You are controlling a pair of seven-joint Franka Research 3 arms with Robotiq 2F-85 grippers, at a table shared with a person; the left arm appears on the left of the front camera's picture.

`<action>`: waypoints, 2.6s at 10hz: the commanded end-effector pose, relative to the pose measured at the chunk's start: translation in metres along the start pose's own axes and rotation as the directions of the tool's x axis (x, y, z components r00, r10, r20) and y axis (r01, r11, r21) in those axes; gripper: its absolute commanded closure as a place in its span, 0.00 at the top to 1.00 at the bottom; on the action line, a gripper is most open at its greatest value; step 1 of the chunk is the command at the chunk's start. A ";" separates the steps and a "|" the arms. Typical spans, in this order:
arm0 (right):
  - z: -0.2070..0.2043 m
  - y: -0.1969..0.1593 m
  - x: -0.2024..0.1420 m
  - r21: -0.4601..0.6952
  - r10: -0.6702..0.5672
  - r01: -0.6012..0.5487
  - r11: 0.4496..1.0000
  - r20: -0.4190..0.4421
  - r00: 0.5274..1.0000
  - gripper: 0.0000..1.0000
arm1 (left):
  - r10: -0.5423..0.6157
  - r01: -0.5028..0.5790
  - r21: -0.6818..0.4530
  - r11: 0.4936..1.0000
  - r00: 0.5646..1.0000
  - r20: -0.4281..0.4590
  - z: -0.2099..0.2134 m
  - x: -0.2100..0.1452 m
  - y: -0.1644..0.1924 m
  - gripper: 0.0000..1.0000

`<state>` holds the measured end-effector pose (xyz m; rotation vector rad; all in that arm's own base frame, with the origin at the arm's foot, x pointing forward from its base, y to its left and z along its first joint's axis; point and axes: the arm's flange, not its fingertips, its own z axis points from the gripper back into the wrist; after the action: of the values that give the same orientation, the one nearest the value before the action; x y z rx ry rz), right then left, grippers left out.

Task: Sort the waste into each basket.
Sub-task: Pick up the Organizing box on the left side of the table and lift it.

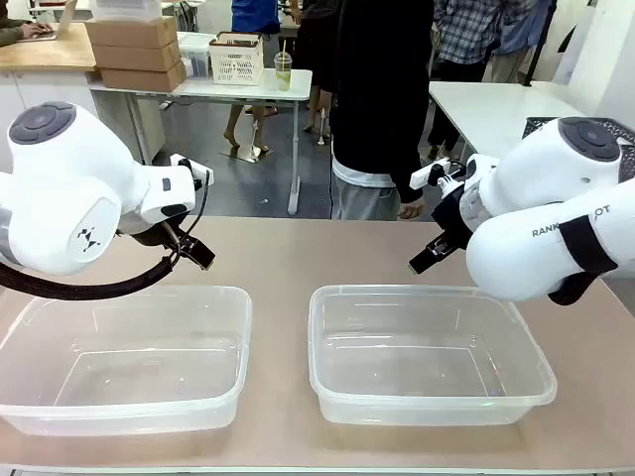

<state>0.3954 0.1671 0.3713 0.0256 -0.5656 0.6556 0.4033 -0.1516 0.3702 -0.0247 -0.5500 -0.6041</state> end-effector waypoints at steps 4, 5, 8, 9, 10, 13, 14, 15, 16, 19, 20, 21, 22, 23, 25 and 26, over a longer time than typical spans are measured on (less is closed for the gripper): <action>0.000 0.000 0.000 0.000 0.000 0.000 1.000 0.000 1.000 1.00 | 0.000 0.000 0.000 1.000 1.000 0.000 0.000 0.000 0.000 1.00; 0.000 0.000 0.000 0.000 0.000 0.000 1.000 0.000 1.000 1.00 | 0.000 0.000 0.000 1.000 1.000 0.000 0.000 0.000 0.000 1.00; 0.000 0.000 0.000 0.000 0.000 0.000 1.000 0.000 1.000 1.00 | 0.000 0.000 0.000 1.000 1.000 0.000 0.000 0.000 0.000 1.00; -0.001 0.000 0.000 0.000 0.001 -0.001 1.000 -0.001 1.000 1.00 | 0.000 0.000 0.000 1.000 1.000 0.000 0.000 0.000 0.000 1.00; 0.038 -0.010 0.004 0.053 -0.017 0.016 0.998 0.004 1.000 1.00 | -0.036 0.038 -0.029 0.999 0.998 0.052 0.047 0.018 -0.004 1.00; 0.033 -0.005 0.011 0.047 -0.084 0.083 0.995 0.034 0.996 1.00 | -0.009 0.010 -0.015 1.000 0.998 0.061 0.042 0.022 -0.011 1.00; 0.033 -0.005 0.011 0.047 -0.084 0.083 0.995 0.034 0.996 1.00 | -0.009 0.010 -0.015 1.000 0.998 0.061 0.042 0.022 -0.011 1.00; 0.105 -0.016 0.020 0.132 -0.193 0.176 0.976 0.133 0.972 1.00 | -0.012 0.016 -0.024 1.000 0.990 0.140 0.115 0.034 -0.024 1.00; 0.121 -0.028 0.012 0.359 -0.402 0.329 0.873 0.148 0.904 1.00 | 0.047 -0.017 -0.192 0.981 0.987 0.154 0.127 0.030 -0.019 1.00; 0.181 -0.111 -0.073 0.840 -0.788 0.423 0.340 0.009 0.616 1.00 | 0.664 -0.512 -0.603 0.612 0.747 0.041 0.196 -0.009 0.034 1.00; 0.184 -0.132 -0.102 0.854 -0.866 0.469 0.225 -0.046 0.498 1.00 | 0.742 -0.517 -0.700 0.492 0.670 0.027 0.209 -0.043 0.057 1.00; 0.179 -0.147 -0.128 0.870 -0.910 0.476 0.128 -0.088 0.406 1.00 | 0.819 -0.485 -0.762 0.428 0.564 0.101 0.217 -0.080 0.072 1.00; 0.171 -0.157 -0.145 0.870 -0.932 0.486 0.085 -0.103 0.346 1.00 | 0.868 -0.475 -0.784 0.399 0.471 0.156 0.218 -0.109 0.083 1.00; 0.161 -0.155 -0.146 0.732 -0.970 0.669 0.133 -0.041 0.238 1.00 | 0.892 -0.627 -0.654 0.423 0.415 0.178 0.204 -0.119 0.090 1.00; 0.202 -0.177 -0.118 0.835 -0.835 0.469 0.287 -0.022 0.550 1.00 | 0.734 -0.475 -0.712 0.518 0.673 0.085 0.250 -0.039 0.106 1.00; 0.202 -0.177 -0.118 0.835 -0.835 0.469 0.287 -0.022 0.550 1.00 | 0.734 -0.475 -0.712 0.518 0.673 0.085 0.250 -0.039 0.106 1.00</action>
<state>0.3261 -0.0824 0.5010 1.2594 -0.5510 -0.1221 0.3114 0.0088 0.5776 -1.0045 -0.6401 0.0323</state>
